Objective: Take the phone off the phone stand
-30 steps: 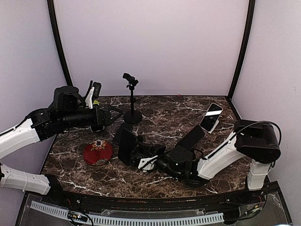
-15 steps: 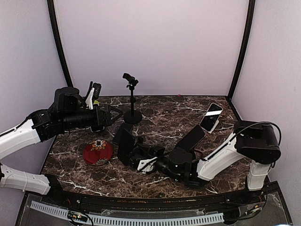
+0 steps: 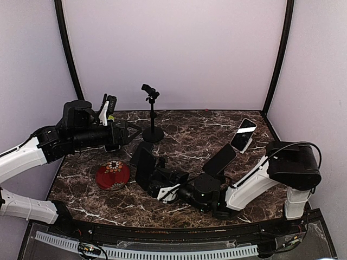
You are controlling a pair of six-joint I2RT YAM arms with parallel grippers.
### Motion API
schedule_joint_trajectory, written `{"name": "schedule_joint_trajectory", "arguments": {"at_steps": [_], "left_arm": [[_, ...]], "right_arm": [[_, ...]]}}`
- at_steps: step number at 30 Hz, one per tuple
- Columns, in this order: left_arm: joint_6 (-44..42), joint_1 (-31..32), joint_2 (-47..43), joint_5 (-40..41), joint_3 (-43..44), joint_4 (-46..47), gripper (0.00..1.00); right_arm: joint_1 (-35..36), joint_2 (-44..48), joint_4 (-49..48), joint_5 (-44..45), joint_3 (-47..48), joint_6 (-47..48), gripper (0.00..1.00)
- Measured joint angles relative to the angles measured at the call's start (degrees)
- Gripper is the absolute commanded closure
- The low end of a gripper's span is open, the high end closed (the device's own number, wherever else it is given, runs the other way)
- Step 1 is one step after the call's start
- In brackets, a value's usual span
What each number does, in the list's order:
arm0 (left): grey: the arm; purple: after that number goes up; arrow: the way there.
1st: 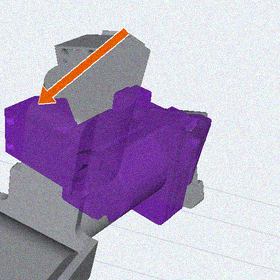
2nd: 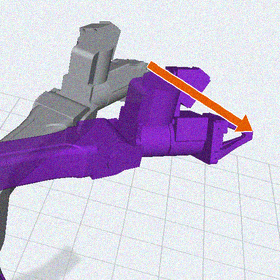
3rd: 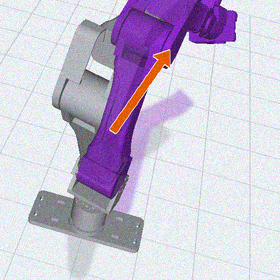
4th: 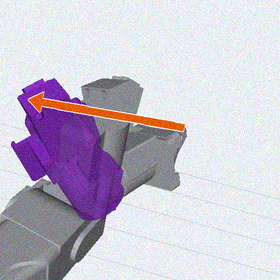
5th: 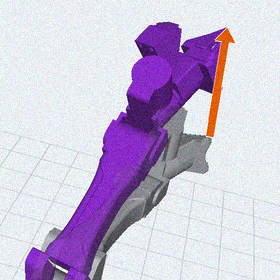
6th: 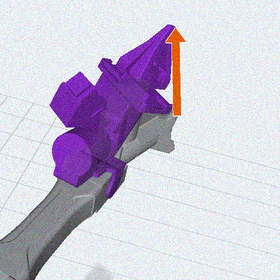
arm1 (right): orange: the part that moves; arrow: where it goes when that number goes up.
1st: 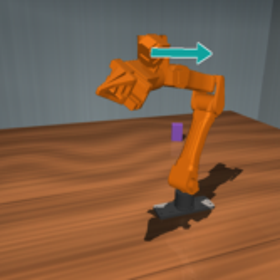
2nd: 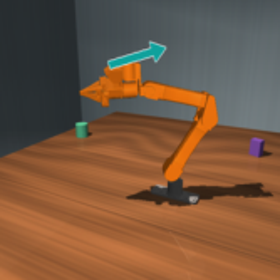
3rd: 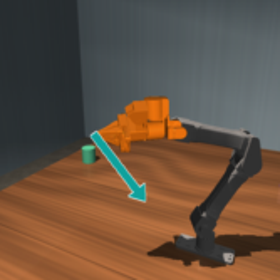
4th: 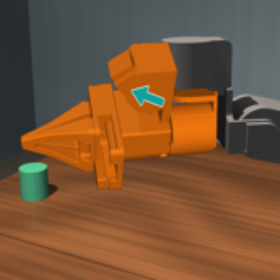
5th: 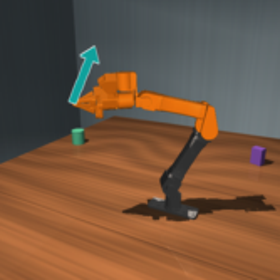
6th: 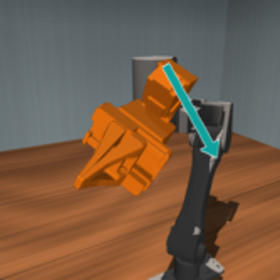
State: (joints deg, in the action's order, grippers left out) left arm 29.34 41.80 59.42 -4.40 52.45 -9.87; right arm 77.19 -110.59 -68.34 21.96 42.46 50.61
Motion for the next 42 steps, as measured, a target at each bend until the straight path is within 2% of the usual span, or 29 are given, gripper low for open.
{"name": "schedule_joint_trajectory", "arguments": {"at_steps": [10, 23, 28, 35, 42], "left_arm": [[0.0, 0.0, 0.7, 0.2, 0.0, 0.0, 0.01], [0.3, 0.6, 1.2, 0.0, 0.0, -1.0, 0.01], [-0.1, 4.2, 0.9, 0.8, 0.1, -3.6, 0.01], [-1.3, 12.5, 1.4, 7.2, 2.6, -9.1, 0.01], [-1.7, 17.0, 4.3, 12.7, 3.0, -10.9, 0.01]], "right_arm": [[0.5, -0.4, -2.1, 0.4, 0.5, -0.2, 0.57], [0.8, -1.0, -2.5, 0.6, 0.5, -0.1, 0.80], [0.8, -1.1, -2.8, 0.8, 0.4, 0.3, 0.82], [0.9, -1.9, -4.3, 0.9, 0.4, 1.0, 0.86], [0.9, -2.0, -4.9, 0.9, 0.2, 1.4, 0.97]]}}
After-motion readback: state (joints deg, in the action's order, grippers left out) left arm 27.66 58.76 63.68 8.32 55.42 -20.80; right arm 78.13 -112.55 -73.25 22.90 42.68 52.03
